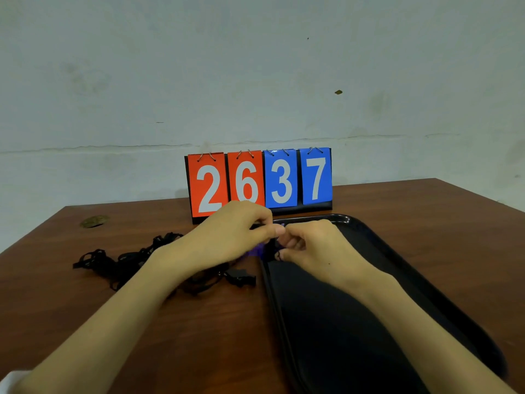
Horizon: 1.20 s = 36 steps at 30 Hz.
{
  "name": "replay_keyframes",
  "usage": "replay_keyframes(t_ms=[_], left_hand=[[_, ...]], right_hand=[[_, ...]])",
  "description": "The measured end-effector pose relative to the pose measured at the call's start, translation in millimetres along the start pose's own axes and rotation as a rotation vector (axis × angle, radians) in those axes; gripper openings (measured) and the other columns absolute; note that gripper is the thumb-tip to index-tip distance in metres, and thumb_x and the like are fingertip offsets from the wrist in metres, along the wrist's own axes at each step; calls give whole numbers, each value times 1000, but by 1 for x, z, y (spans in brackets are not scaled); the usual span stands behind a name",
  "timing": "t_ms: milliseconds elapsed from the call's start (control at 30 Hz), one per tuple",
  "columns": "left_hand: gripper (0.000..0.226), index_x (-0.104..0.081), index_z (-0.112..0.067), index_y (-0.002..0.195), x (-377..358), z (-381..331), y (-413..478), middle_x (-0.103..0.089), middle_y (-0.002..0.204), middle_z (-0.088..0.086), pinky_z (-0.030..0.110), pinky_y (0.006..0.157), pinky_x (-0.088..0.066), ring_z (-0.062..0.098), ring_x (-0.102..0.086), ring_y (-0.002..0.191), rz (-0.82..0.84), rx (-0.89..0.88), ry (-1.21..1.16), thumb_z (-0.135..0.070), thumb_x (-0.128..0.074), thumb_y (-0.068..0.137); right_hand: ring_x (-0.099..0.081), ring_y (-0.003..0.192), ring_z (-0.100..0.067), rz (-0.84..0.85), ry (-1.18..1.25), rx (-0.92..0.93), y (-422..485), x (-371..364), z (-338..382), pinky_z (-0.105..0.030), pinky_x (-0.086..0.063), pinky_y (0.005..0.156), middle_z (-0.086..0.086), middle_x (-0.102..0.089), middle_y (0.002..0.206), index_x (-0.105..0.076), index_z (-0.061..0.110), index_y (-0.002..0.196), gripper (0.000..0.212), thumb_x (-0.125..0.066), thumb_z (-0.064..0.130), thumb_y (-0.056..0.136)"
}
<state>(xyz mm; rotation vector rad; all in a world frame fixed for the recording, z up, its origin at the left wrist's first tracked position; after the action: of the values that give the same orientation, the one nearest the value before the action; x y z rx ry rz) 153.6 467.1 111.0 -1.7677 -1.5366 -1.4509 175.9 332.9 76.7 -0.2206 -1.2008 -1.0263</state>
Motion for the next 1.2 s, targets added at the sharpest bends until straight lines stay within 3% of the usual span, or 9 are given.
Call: replay_keyframes(t_ms=[233,367,433,500,633,833,1000,1100,1200], left_hand=[[33,-62,-13,68,4,14,1,-51,45,-6,12,49,-40,4,-44,42,94,84,-270,-38,-54,87],[32,-61,-18,66,3,18,-1,-51,46,-6,18,52,-41,5,-44,42,146,135,-357,-42,-52,85],[37,-64,-12,71,3,20,-2,-56,57,7,26,60,-43,15,-48,52,113,183,-435,-44,-52,84],[37,-62,1,83,2,21,-3,-51,60,16,23,52,-38,19,-41,50,70,246,-549,-32,-50,92],[28,-58,2,95,-6,15,-1,-43,47,-1,21,42,-23,10,-29,40,36,315,-733,-20,-42,98],[7,-57,-16,100,-2,8,2,-59,58,1,20,36,-39,10,-47,38,-166,234,-595,-15,-54,94],[9,-60,-3,91,6,1,0,-70,68,7,23,49,-52,16,-65,52,-273,177,-646,-4,-66,84],[17,-63,-8,89,7,-4,-1,-73,77,2,15,59,-53,10,-69,61,-241,122,-604,-1,-72,77],[11,-65,-12,84,5,-8,-3,-71,74,2,18,61,-55,9,-69,62,-273,103,-580,-6,-72,78]], right_hand=[[-60,75,2,84,208,80,-2,0,13,-8,-46,67,15,-60,74,-66,17,85,9,-71,14,78],[-62,74,-2,96,350,77,-5,4,19,-13,-50,69,11,-64,73,-66,16,81,9,-71,9,77],[-64,70,-4,62,479,32,-5,10,20,-19,-54,70,8,-66,70,-65,18,79,13,-69,6,77],[-66,68,-7,2,632,-44,-5,16,19,-20,-56,68,7,-68,68,-64,19,79,16,-68,4,78],[-66,63,-8,-104,925,-214,-5,19,12,-18,-55,64,1,-71,67,-65,13,82,11,-63,2,81],[-62,61,-6,-232,1094,-428,-6,24,-10,-18,-54,62,-4,-69,71,-68,6,88,7,-62,8,85],[-63,62,-8,-237,1100,-514,-7,18,-15,-21,-54,62,-4,-70,71,-69,9,82,8,-62,10,85],[-63,64,-9,-222,1088,-518,-7,15,-13,-22,-55,64,-4,-70,71,-68,9,82,8,-61,9,86],[-64,65,-10,-220,1048,-515,-7,14,-13,-21,-56,64,-5,-70,73,-69,7,87,8,-61,9,86]])
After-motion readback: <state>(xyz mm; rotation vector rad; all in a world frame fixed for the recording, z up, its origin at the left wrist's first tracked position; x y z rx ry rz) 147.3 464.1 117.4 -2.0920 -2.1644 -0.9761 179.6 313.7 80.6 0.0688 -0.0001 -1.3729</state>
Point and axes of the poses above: each hand's wrist, its own y-axis towards the middle knuckle, its own x-axis out of the back of the hand, z = x × y, the point moved 4 cm from there along y, towards the middle knuckle
